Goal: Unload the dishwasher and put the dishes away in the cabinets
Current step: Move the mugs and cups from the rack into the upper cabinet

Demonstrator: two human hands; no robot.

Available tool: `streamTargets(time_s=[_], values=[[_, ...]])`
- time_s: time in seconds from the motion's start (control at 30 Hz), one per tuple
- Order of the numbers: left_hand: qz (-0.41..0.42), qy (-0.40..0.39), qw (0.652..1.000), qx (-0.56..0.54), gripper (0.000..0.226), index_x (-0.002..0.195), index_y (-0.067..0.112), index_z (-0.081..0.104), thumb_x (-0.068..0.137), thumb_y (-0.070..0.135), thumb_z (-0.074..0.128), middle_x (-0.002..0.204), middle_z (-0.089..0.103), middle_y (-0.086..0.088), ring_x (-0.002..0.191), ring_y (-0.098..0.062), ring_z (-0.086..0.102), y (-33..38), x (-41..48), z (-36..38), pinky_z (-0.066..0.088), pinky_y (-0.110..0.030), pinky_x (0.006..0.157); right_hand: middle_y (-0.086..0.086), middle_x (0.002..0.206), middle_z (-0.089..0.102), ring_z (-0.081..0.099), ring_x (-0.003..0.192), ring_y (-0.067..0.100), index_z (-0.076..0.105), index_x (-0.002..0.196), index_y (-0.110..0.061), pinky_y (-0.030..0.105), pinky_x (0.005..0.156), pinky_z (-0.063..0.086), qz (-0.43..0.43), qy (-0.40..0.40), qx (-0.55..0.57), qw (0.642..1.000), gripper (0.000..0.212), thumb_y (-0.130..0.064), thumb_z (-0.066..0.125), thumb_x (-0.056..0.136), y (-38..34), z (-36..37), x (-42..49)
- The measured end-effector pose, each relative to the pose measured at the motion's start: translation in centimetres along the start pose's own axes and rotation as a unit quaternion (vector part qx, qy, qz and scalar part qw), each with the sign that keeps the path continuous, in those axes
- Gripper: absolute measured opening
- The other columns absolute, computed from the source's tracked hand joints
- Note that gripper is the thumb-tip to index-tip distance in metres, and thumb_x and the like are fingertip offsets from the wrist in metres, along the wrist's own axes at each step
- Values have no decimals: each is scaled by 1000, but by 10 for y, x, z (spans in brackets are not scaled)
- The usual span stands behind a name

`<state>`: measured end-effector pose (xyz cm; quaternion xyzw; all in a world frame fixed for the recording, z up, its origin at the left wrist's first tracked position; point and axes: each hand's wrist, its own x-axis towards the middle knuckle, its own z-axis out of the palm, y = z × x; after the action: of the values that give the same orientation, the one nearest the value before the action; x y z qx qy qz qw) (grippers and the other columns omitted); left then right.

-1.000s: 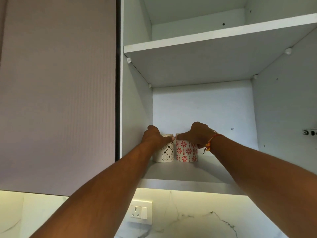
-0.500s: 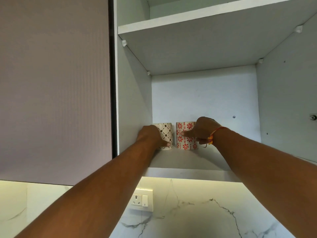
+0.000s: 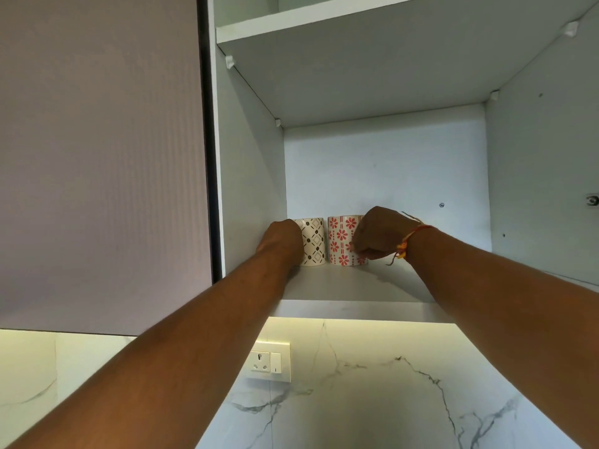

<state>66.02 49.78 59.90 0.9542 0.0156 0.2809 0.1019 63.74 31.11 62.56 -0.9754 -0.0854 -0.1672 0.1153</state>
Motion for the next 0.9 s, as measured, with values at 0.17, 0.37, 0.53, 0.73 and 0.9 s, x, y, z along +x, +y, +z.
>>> streamTargets(time_s=[0.17,0.37,0.53,0.73,0.9], values=[[24,-38,998,33,36,120,12,65,88,29,66,120,64,-6,110,-23,61,-1,-2,2,47,-26,86,10,113,71,70,99,23,66,121,-6,36,90,58,-29,-25,24,999,32,-19,67,91,4,6,9],[44,-34,998,14,41,123,8,63,88,30,68,123,65,-8,108,-24,63,2,-13,-4,51,-28,88,11,116,71,71,101,22,63,125,-4,35,89,58,-44,-25,37,998,36,-23,65,94,2,1,6],[103,24,993,-44,31,115,10,65,91,29,66,119,68,-9,97,-24,68,11,-47,-27,58,-29,79,4,98,73,67,74,13,70,110,-9,20,56,50,-69,35,-71,994,38,-43,61,94,-5,-21,-18],[189,118,975,-8,36,118,18,61,93,44,58,112,67,-4,93,-20,65,11,-116,-65,54,-32,74,7,114,68,64,102,26,64,119,-16,37,82,54,-55,188,-127,972,48,-55,56,92,-17,-32,-90],[249,192,949,30,47,127,19,56,90,49,58,123,63,-2,108,-21,62,5,-168,-73,54,-39,90,7,121,62,61,107,28,57,129,-18,39,80,53,-65,310,-141,938,51,-55,53,93,-26,-14,-173]])
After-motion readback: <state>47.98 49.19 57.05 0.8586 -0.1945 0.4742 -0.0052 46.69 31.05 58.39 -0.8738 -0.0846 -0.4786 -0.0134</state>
